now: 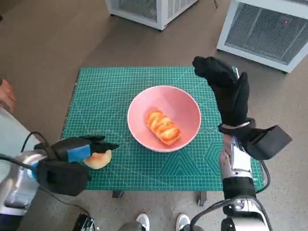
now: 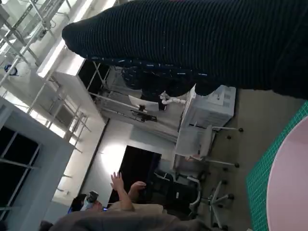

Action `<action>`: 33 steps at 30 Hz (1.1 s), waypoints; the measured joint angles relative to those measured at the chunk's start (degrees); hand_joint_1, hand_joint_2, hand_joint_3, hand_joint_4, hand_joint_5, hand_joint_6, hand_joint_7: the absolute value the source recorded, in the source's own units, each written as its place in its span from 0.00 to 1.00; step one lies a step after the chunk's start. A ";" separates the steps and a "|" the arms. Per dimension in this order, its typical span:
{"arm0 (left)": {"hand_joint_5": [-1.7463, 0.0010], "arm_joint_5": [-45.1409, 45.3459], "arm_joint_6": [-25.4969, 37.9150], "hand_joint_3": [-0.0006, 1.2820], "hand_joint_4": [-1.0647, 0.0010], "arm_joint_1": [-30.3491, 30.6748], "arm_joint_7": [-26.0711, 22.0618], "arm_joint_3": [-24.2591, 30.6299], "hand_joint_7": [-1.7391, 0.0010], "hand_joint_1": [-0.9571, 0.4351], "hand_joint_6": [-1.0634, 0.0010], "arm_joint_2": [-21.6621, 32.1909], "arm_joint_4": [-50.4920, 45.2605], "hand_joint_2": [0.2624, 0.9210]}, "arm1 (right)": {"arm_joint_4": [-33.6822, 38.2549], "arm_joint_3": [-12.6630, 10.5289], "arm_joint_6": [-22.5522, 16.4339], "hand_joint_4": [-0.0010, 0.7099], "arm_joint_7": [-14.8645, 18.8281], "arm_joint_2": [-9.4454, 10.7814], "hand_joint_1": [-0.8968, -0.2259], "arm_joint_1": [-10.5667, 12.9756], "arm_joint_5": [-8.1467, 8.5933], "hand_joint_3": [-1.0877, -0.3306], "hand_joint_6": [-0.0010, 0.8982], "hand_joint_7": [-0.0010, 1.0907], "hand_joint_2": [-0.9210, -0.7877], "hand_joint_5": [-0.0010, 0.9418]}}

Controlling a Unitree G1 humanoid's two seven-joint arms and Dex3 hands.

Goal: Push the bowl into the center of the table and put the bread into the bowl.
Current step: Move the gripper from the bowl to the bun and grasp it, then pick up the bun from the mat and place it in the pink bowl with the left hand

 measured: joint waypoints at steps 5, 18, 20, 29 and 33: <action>0.65 4.69 -3.44 0.05 0.32 -0.98 6.92 -1.93 0.62 0.70 0.41 -1.34 3.56 0.96 | -0.31 -0.02 0.19 0.40 0.00 -0.03 0.33 0.02 0.00 0.46 0.14 0.43 0.00 0.00; 0.32 10.34 -10.80 0.07 0.34 -2.75 17.38 -3.61 0.32 0.69 0.46 -1.80 8.92 1.00 | -0.39 -0.12 0.19 0.40 0.00 -0.14 0.32 0.04 -0.02 0.46 0.14 0.43 0.00 0.00; 0.31 10.18 -10.86 0.07 0.35 -3.15 17.12 -3.61 0.32 0.69 0.46 -1.80 8.93 1.00 | -0.40 -0.12 0.19 0.40 0.00 -0.14 0.32 0.05 -0.02 0.46 0.14 0.43 0.00 0.00; 0.29 3.08 -7.71 0.07 0.38 -3.39 10.42 0.16 0.34 0.69 0.43 -1.56 4.09 1.00 | -0.23 -0.29 0.17 0.40 -0.01 -0.30 0.32 0.08 -0.02 0.46 0.14 0.44 0.00 0.00; 0.26 -0.56 -5.62 0.08 0.40 -4.17 8.64 3.72 0.37 0.69 0.42 -1.10 -0.60 1.00 | -0.15 -0.30 0.18 0.40 -0.01 -0.31 0.33 0.07 -0.04 0.46 0.14 0.44 0.00 0.00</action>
